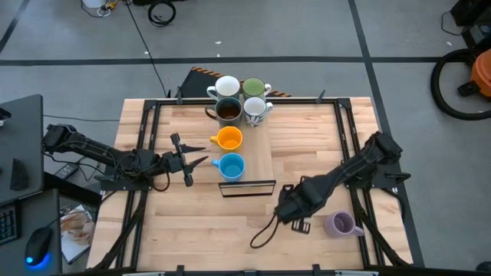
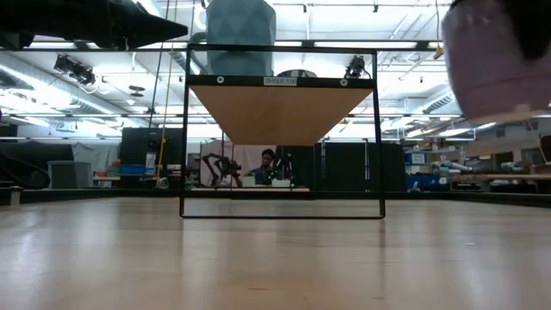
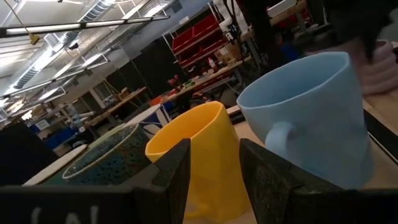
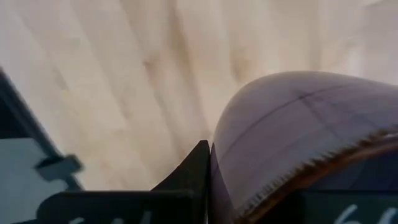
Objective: Place coffee mugs
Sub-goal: Put the light violet and white mug on the shelf aligned with the yellow mug
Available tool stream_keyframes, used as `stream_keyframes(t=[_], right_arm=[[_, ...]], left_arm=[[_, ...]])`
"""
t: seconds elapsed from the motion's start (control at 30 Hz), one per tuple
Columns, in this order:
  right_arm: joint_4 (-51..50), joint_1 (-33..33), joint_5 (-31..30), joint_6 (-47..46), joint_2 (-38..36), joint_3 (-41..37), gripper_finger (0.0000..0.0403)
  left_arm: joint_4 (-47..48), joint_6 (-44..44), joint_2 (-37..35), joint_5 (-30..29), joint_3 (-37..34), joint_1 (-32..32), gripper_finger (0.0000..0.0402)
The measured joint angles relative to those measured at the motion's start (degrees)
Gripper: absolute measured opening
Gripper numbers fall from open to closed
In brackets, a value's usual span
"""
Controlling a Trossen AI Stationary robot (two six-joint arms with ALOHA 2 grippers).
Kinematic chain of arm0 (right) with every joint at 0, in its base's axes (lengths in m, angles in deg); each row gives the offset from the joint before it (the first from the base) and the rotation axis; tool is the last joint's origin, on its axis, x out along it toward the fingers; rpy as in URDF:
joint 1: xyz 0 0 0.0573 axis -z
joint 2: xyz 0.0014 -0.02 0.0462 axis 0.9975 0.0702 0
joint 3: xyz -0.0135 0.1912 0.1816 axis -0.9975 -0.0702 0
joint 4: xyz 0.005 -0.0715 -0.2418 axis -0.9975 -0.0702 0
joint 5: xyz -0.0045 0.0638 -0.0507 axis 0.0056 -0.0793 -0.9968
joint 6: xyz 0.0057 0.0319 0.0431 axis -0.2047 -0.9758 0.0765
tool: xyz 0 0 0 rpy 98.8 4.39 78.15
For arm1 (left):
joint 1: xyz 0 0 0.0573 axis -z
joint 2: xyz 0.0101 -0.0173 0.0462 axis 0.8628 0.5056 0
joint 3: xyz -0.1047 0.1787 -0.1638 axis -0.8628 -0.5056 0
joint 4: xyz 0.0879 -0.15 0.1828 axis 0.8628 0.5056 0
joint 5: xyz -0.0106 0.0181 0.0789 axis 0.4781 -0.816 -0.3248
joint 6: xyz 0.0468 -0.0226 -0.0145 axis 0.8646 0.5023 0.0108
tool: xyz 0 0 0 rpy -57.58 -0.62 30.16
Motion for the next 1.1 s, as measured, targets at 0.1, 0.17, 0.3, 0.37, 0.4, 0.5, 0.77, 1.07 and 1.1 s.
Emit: stream_keyframes(t=[0.1, 0.17, 0.3, 0.37, 0.4, 0.5, 0.77, 1.07, 1.1], right_arm=[[-4.7, 2.4, -2.6, 4.5, -1.3, 0.0, 0.0039], [-6.4, 4.2, -3.9, 7.7, -1.6, 0.0, 0.0039], [-7.6, 8.4, -6.1, 14.4, -2.6, 0.0, 0.0039], [-7.4, 10.6, -6.9, 17.7, -3.5, 0.0, 0.0039], [-7.5, 11.9, -7.3, 19.2, -4.1, 0.0, 0.0039], [-7.7, 15.6, -8.3, 23.7, -5.6, 0.0, 0.0039], [-8.8, 24.2, -9.4, 35.3, -6.8, 3.0, 0.0039], [-6.9, 27.9, -13.2, 43.4, -5.3, 14.8, 0.0039], [-6.7, 28.1, -13.0, 43.5, -5.3, 15.3, 0.0039]], left_arm=[[0.2, -0.9, 0.0, 0.0, 0.0, 0.0, 0.0144], [0.5, -2.0, 0.0, 0.0, 0.0, 0.0, 0.0144], [1.4, -4.4, 0.0, 0.0, 0.0, 0.0, 0.0144], [1.9, -5.4, 0.0, 0.0, 0.0, 0.0, 0.0144], [2.3, -6.3, 0.0, 0.0, 0.0, 0.1, 0.0144], [3.6, -8.0, 0.0, 0.0, 0.1, 0.1, 0.0144], [4.8, -12.3, -0.1, -1.1, 0.1, 1.5, 0.0144], [4.8, -12.3, -0.1, -16.2, 0.1, 9.4, 0.0144], [4.7, -12.4, -0.1, -17.3, 0.1, 10.4, 0.0144]])
